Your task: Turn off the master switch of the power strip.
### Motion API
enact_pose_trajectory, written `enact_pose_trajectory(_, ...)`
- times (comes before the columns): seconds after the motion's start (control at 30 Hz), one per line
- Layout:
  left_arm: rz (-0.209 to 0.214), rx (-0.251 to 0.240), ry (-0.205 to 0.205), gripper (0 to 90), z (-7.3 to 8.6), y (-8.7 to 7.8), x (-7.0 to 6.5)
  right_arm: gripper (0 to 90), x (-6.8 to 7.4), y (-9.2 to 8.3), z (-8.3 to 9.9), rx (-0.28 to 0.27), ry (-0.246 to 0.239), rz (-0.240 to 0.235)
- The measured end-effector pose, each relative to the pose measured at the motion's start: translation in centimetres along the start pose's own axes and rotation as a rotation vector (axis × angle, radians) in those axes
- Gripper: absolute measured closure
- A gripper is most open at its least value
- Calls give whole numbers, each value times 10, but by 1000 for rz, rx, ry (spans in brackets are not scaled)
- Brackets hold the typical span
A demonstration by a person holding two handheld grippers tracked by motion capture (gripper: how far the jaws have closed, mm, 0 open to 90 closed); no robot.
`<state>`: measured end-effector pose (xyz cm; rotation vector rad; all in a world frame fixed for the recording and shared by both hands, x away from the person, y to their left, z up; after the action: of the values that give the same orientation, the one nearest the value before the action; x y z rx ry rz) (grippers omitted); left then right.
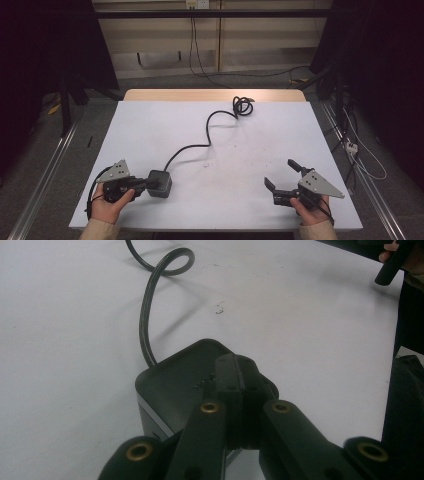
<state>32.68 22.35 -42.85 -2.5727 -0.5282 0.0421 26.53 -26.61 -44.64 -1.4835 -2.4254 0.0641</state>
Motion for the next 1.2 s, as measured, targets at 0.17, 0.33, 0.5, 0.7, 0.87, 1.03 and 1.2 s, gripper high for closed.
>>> enact_pose_trajectory(0.17,0,4,-4,900,-1,0,0,25,0,0,0,-1,1,1)
enact_pose_trajectory(0.33,-2,15,-3,900,-1,1,-1,25,0,0,0,-1,1,1)
enact_pose_trajectory(0.5,-3,9,-4,900,0,1,-1,25,0,0,0,3,-1,0)
enact_pose_trajectory(0.7,-4,12,-1,900,-1,1,-1,25,0,0,1,2,2,0)
enact_pose_trajectory(0.87,-8,12,3,900,-1,1,-1,25,-1,0,0,2,3,1)
enact_pose_trajectory(1.03,-6,6,3,900,0,0,-1,24,-1,0,0,1,3,-1)
enact_pose_trajectory(1.2,-10,8,2,900,-1,0,-2,25,-1,0,0,2,2,0)
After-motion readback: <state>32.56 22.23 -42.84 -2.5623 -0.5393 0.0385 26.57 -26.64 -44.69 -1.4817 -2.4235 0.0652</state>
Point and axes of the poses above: each handheld gripper's, and its own axes: y roughly forward along the jaws, z roughly out of its underside, x roughly to its left, the point moved 1 cm from there along y, roughly forward along the jaws, and after that the axes turned 15 degrees about y, right-handed, at the moved point
